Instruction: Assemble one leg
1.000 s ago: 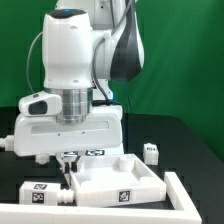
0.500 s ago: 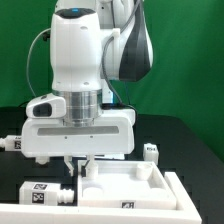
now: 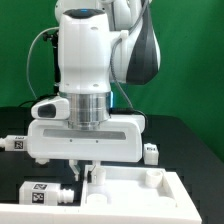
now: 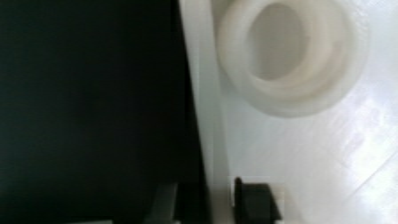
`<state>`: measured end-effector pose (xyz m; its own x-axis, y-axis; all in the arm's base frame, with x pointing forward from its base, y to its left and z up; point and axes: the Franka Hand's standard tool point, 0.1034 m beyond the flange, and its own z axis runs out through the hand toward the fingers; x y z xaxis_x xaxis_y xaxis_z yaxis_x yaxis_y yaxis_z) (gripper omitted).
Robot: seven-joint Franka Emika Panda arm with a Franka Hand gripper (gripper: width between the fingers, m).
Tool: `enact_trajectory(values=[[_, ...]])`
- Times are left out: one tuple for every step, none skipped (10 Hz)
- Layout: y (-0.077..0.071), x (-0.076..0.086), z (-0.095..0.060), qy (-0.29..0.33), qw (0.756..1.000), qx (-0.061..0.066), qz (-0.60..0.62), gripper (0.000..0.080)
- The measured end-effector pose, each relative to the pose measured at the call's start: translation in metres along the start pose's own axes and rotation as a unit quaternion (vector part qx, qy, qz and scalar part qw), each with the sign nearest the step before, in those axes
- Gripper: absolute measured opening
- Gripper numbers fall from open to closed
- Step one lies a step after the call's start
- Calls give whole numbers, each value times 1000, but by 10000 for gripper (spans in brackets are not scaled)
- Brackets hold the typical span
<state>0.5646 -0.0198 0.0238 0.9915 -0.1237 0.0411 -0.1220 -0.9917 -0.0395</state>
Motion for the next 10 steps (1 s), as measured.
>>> enact_trajectory(values=[[1, 0, 0, 2, 1000, 0, -9, 58], [1, 0, 0, 2, 1000, 0, -17, 58], [1, 0, 0, 2, 1000, 0, -17, 58], [1, 0, 0, 2, 1000, 0, -17, 58], [1, 0, 0, 1, 1000, 0, -17, 242], [1, 0, 0, 1, 1000, 0, -17, 378], [1, 0, 0, 1, 1000, 0, -17, 378], [-2, -3, -11, -10, 1000, 4, -15, 557], [-10, -10, -24, -12, 1000, 8, -10, 620], [-21, -18, -32, -12, 1000, 12, -11, 620]])
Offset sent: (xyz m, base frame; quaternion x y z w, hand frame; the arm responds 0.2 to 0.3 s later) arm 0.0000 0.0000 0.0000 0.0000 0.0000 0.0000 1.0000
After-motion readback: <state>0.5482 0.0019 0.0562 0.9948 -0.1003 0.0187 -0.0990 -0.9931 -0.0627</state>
